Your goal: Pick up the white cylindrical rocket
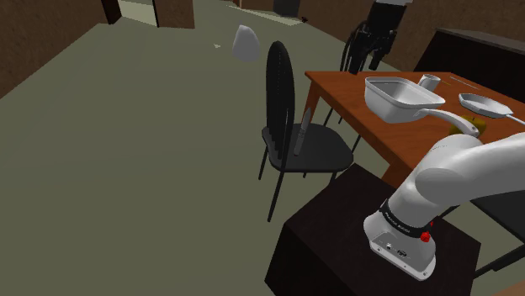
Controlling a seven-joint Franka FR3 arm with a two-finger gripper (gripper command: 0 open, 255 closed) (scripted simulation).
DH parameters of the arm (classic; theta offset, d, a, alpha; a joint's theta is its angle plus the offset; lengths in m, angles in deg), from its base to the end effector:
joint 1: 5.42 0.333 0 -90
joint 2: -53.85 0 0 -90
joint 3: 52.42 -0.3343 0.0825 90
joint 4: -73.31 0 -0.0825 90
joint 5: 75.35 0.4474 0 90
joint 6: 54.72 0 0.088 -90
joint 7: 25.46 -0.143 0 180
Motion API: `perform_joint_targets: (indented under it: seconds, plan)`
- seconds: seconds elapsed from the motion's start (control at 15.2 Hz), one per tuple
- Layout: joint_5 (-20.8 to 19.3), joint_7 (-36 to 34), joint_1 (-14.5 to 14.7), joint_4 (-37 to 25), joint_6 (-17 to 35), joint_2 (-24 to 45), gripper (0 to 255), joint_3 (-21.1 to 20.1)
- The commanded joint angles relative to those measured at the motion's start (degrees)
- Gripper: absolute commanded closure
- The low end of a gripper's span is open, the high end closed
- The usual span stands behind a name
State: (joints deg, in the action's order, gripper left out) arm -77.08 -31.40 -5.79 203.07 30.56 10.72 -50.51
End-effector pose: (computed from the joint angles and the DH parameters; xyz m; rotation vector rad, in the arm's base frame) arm 0.3576 -0.0216 0.5968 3.1259 -0.2134 -0.0369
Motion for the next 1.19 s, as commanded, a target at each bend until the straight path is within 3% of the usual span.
perform_joint_targets:
  seconds: [0.0, 0.59, 1.12]
  plan:
    - [0.0, 0.0, 0.0, 0.0, 0.0, 0.0, 0, 0.0]
    - [1.7, 5.6, -0.9, -14.1, -1.0, 27.0, 0, 6.5]
    - [5.4, 11.0, -3.2, -30.7, -6.4, 51.4, 0, 10.0]
